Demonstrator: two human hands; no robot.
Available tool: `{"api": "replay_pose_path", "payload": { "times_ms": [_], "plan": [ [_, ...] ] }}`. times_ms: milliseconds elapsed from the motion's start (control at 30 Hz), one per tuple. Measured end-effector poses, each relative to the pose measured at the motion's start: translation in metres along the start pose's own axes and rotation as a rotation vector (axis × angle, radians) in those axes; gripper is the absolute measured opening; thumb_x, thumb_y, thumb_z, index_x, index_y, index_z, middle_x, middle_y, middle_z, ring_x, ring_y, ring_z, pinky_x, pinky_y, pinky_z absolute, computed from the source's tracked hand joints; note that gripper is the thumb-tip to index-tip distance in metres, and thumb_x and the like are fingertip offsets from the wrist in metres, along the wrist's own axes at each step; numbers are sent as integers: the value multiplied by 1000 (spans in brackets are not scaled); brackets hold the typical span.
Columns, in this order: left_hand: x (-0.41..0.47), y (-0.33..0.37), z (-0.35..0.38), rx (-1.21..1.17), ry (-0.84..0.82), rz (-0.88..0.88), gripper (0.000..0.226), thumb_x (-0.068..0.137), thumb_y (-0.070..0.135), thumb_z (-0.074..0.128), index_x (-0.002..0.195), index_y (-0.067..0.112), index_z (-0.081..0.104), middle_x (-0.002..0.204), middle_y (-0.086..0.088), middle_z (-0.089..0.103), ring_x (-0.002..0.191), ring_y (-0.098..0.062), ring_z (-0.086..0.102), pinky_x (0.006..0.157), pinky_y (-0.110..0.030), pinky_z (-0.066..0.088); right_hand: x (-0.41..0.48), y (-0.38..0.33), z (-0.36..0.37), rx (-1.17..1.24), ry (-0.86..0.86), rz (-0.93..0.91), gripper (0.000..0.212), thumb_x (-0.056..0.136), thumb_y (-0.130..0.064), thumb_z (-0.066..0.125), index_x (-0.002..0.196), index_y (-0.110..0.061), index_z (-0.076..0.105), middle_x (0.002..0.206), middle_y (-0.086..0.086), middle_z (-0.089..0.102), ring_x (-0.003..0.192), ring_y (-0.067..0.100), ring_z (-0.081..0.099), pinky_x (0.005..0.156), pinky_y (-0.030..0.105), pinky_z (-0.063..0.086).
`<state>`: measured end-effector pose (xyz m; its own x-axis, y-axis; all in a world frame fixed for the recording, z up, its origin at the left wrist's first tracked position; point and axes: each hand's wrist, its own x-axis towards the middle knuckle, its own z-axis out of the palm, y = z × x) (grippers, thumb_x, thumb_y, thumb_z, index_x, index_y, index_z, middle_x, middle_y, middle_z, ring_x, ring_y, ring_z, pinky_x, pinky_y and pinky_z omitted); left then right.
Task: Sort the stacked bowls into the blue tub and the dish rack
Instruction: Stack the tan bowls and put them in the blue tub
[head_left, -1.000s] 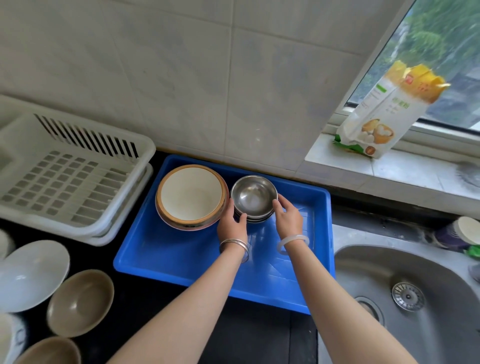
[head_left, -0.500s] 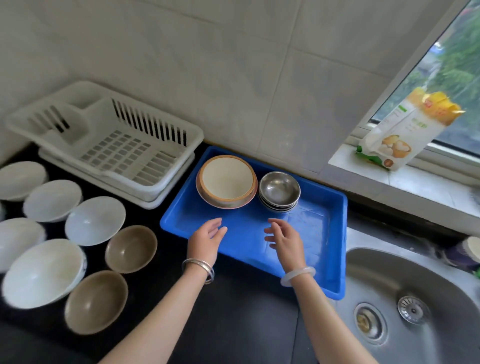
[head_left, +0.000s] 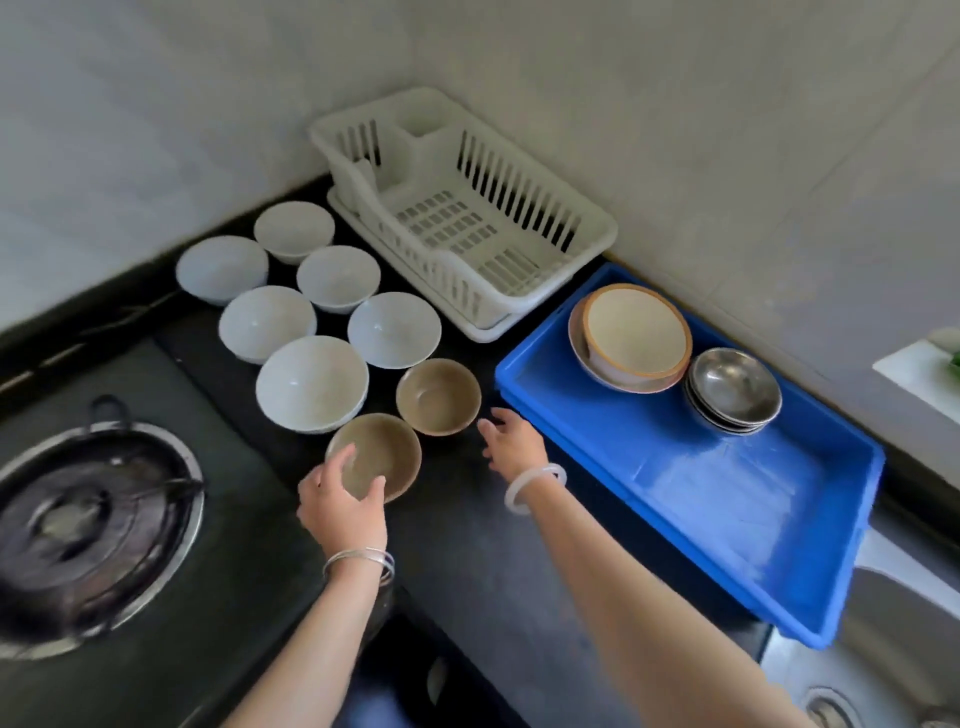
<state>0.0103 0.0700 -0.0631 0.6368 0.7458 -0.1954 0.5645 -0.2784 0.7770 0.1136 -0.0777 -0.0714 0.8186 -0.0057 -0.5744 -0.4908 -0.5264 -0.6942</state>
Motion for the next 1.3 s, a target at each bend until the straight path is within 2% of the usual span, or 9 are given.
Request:
{"api": "replay_pose_path", "payload": {
  "times_ms": [100, 200, 267, 367, 500, 733, 900, 1133, 1300],
  "plan": [
    [9, -15, -4, -122, -13, -134, 61, 70, -3, 72, 127, 9, 51, 126, -21, 52, 110, -37, 53, 97, -46, 43, 16, -17, 12, 55, -1, 61, 50, 93, -29, 53, 140, -22, 38, 112, 6, 60, 85, 18, 65, 75, 33, 58],
    [12, -23, -5, -272, -74, -259, 58, 78, -1, 65, 131, 14, 48, 127, -15, 58, 92, -23, 61, 87, -32, 46, 26, -24, 17, 68, -4, 74, 45, 93, -20, 54, 136, -18, 43, 99, 2, 55, 67, 12, 62, 68, 30, 59],
    [13, -27, -5, -337, -82, -291, 50, 81, -1, 60, 128, 14, 52, 123, -12, 62, 95, -21, 61, 90, -30, 44, 30, -24, 19, 111, -6, 83, 37, 93, -12, 53, 130, -13, 49, 103, 5, 58, 68, 12, 60, 67, 31, 59],
    [17, -32, -5, -413, -110, -344, 43, 85, 1, 54, 127, 13, 54, 124, -16, 61, 107, -31, 62, 99, -43, 46, 27, -20, 19, 183, 6, 121, 25, 91, -4, 49, 113, -7, 60, 106, 11, 63, 73, 15, 62, 78, 35, 59],
    [21, -36, -5, -511, -142, -391, 38, 90, 1, 49, 127, 9, 53, 125, -18, 59, 94, -24, 61, 88, -34, 49, 12, -19, 14, 230, 95, 58, 19, 88, -4, 50, 96, -10, 66, 100, 9, 68, 79, 14, 65, 63, 23, 58],
    [26, -35, -7, -684, -145, -522, 35, 96, 15, 41, 128, 5, 51, 120, -15, 58, 113, -34, 57, 94, -36, 47, -31, -32, 20, 3, 14, -119, 13, 89, -15, 58, 93, -21, 69, 84, -3, 68, 73, 8, 67, 64, 19, 55],
    [28, -34, -10, -727, -141, -532, 44, 96, 29, 43, 134, 5, 45, 111, -5, 51, 107, -27, 56, 93, -36, 47, -44, -41, 41, -198, 21, -152, 12, 88, -14, 57, 81, -17, 66, 77, 4, 68, 71, 16, 69, 68, 26, 57],
    [32, -36, -15, -711, -182, -543, 36, 92, 16, 52, 125, 3, 53, 111, -14, 59, 103, -27, 57, 89, -38, 50, -43, -43, 61, -285, 35, -119, 10, 89, -13, 55, 85, -14, 65, 82, 8, 68, 76, 21, 68, 58, 21, 49],
    [36, -38, -13, -632, -234, -490, 33, 90, 6, 53, 122, 2, 57, 117, -23, 61, 107, -34, 60, 88, -37, 51, -35, -37, 66, -329, 45, -109, 21, 89, -15, 56, 109, -17, 62, 92, 3, 63, 74, 15, 60, 62, 21, 46]
  ]
}}
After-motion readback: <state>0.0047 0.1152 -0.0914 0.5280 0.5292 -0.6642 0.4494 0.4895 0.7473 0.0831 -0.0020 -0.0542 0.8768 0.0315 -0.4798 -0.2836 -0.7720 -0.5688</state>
